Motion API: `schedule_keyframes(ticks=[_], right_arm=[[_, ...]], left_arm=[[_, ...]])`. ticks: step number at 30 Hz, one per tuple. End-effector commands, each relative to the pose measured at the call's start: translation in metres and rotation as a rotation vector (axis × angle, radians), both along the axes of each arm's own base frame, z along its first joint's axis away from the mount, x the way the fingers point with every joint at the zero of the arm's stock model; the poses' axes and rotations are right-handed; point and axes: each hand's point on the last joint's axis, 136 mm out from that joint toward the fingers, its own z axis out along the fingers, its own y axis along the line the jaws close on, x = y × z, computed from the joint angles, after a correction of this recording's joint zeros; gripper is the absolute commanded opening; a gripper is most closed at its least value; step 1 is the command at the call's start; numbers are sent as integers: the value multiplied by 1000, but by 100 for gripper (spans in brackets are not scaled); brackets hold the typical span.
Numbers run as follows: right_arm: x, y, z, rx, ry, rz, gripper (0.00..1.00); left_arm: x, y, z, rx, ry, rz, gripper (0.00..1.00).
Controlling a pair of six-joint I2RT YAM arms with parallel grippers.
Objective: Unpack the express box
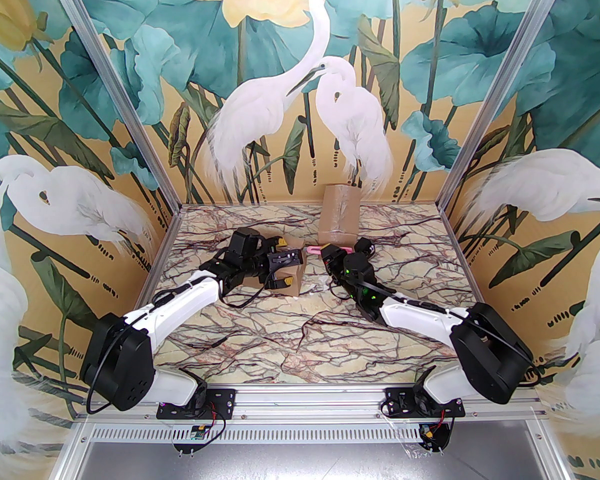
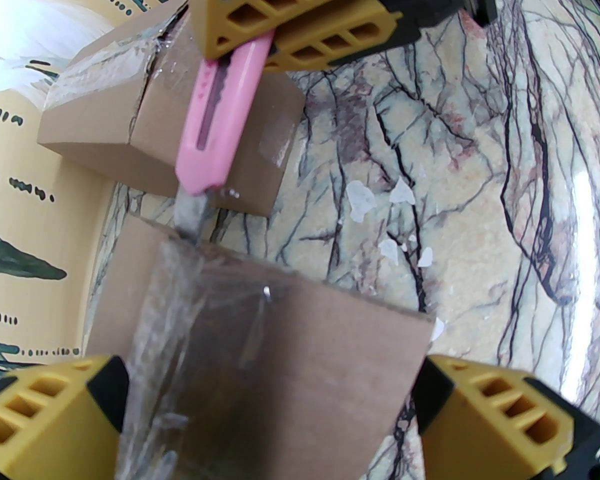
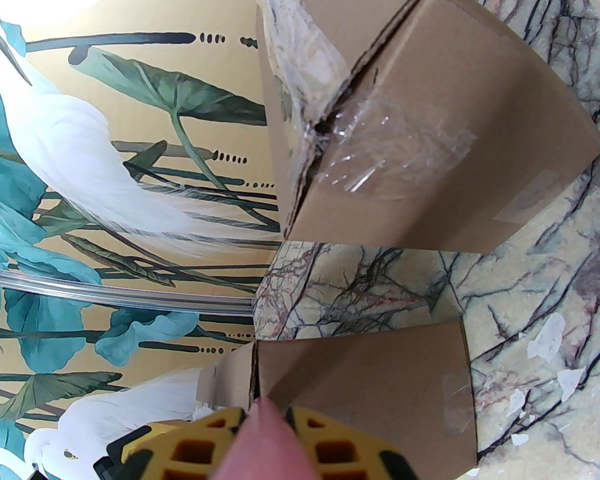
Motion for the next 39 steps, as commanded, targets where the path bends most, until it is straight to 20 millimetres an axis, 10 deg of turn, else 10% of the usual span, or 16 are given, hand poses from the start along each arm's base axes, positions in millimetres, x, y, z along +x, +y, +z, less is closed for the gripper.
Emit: schedule_keyframes(ticks=[1, 30, 39], right_arm=[[-21, 36, 6, 23, -1, 196, 0], [-49, 28, -9, 10, 34, 343, 0], [-57, 42, -10, 124, 52, 445, 0]], left_arm=[[22, -3, 19, -48, -39, 45, 99], [-33, 17, 25, -109, 95, -70, 99], [-11, 22, 20, -93, 24, 3, 100]])
